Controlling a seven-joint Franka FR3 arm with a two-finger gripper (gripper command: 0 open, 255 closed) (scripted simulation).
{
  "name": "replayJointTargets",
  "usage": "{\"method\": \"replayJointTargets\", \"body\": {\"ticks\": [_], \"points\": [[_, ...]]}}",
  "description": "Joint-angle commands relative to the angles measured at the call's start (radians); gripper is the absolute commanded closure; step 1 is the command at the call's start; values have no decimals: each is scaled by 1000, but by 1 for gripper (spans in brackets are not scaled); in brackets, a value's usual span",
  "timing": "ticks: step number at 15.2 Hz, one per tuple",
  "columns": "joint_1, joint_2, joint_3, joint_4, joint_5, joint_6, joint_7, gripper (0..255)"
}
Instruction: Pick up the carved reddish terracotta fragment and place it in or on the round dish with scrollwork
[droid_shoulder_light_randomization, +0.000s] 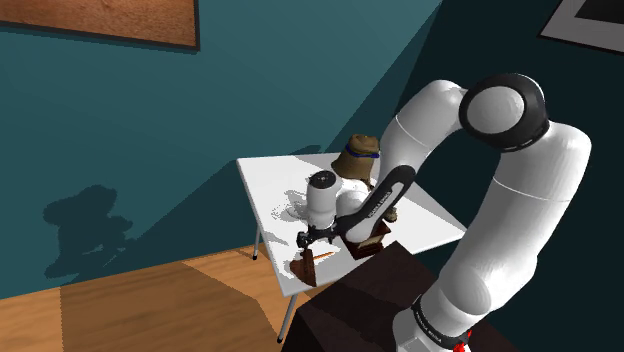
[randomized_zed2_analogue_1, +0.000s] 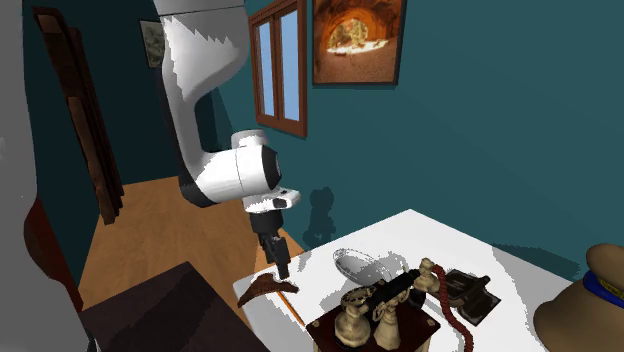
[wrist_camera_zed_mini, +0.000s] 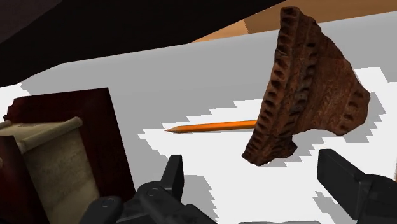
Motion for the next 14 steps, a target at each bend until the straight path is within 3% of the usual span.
{"method": "replayJointTargets", "body": {"ticks": [1, 7, 14], "points": [[20, 47, -26, 20, -60, 14, 58, 0], [60, 158, -110, 68, -208, 65, 171, 0], [61, 158, -110, 68, -208, 65, 171, 0]]}}
